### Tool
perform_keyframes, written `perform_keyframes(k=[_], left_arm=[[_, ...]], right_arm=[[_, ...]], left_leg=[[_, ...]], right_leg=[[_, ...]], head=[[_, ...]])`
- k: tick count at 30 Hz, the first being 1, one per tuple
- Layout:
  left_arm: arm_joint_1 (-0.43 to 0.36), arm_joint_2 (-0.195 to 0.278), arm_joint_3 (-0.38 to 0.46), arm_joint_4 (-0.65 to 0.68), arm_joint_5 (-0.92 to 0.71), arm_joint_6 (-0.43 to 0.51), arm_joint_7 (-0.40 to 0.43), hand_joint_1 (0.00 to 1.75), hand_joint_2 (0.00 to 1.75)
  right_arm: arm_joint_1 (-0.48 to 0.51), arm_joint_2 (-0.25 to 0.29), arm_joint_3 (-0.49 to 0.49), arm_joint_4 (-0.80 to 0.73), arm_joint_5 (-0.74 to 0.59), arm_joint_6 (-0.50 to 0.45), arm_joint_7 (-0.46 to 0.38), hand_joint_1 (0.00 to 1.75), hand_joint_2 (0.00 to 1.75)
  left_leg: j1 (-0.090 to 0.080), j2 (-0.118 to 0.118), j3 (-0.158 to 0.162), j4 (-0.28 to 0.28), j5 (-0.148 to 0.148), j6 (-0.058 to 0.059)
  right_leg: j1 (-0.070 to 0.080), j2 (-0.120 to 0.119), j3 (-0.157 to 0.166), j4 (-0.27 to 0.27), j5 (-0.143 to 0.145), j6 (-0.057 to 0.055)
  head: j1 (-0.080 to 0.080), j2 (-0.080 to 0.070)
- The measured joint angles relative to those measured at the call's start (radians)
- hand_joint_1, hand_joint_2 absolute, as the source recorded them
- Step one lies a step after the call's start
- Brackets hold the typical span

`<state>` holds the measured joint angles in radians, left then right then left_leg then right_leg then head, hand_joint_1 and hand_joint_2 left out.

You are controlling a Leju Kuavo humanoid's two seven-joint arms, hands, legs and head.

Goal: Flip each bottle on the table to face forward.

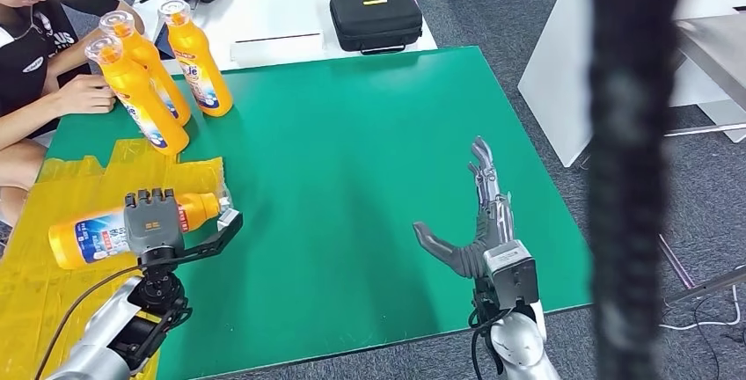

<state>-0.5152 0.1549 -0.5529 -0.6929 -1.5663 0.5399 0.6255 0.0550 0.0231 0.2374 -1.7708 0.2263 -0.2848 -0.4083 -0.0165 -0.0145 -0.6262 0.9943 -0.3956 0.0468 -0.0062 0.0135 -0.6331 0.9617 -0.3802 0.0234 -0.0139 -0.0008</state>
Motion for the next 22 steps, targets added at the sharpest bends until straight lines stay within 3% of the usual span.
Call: perform_keyframes(k=[6,11,12,14,16,18,19,20,22], left_arm=[[0.003,-0.001,0.008,0.022,0.0,0.086,0.032,0.0,1.75],[0.033,-0.021,0.09,-0.013,0.01,0.155,-0.091,0.0,1.75],[0.048,-0.034,0.12,-0.037,0.035,0.157,-0.148,0.0,1.75],[0.086,-0.079,0.213,-0.115,0.166,0.16,-0.364,0.0,1.75],[0.129,-0.154,0.341,-0.215,0.336,0.161,-0.706,0.0,1.75],[0.167,-0.222,0.44,-0.31,0.477,0.161,-1.023,0.0,1.75],[0.185,-0.244,0.462,-0.355,0.554,0.158,-1.123,0.0,1.75],[0.203,-0.257,0.467,-0.4,0.646,0.148,-1.17,0.0,1.75],[0.232,-0.27,0.459,-0.468,0.799,0.12,-1.181,0.0,1.75]], right_arm=[[0.001,0.008,-0.002,-0.001,-0.015,0.012,0.013,0.0,1.75],[0.001,0.016,-0.005,-0.001,-0.036,0.016,0.021,0.0,1.75],[0.001,0.017,-0.007,-0.001,-0.044,0.014,0.023,0.0,1.75],[0.001,0.021,-0.01,0.0,-0.065,0.003,0.028,0.0,0.87],[0.001,0.026,-0.012,0.002,-0.087,-0.014,0.031,0.0,0.0],[0.004,0.029,-0.012,0.006,-0.107,-0.023,0.028,0.0,0.0],[0.006,0.03,-0.011,0.008,-0.114,-0.024,0.022,0.0,0.0],[0.01,0.032,-0.01,0.01,-0.123,-0.025,0.013,0.0,0.0],[0.017,0.033,-0.007,0.012,-0.139,-0.023,-0.008,0.0,0.0]], left_leg=[[0.0,-0.001,0.0,0.0,0.0,0.0],[0.0,0.0,0.0,0.0,0.0,0.0],[0.0,0.0,0.0,0.0,0.0,0.0],[-0.001,-0.001,0.0,0.0,0.0,0.0],[-0.001,-0.002,-0.001,0.0,0.0,0.001],[-0.002,-0.001,-0.001,0.0,-0.001,0.001],[-0.002,0.0,-0.001,0.0,-0.001,0.001],[-0.002,0.0,0.0,0.0,-0.002,0.001],[-0.002,0.002,0.0,0.0,-0.003,0.001]], right_leg=[[0.0,0.0,0.0,0.0,0.0,0.0],[0.0,0.0,0.0,0.0,0.0,0.0],[0.0,0.0,0.0,0.0,0.0,0.0],[-0.001,0.0,-0.001,0.0,0.0,0.0],[-0.001,0.0,0.0,0.0,0.0,0.001],[-0.002,0.0,0.0,0.0,-0.001,0.001],[-0.002,0.0,0.0,0.0,0.0,0.001],[-0.002,0.001,0.0,0.0,0.0,0.001],[-0.002,0.002,0.0,-0.001,0.0,0.002]], head=[[0.0,0.0],[0.0,0.0],[0.0,0.0],[0.0,0.0],[0.0,0.0],[0.001,0.0],[0.0,0.0],[0.0,0.0],[0.0,0.0]])
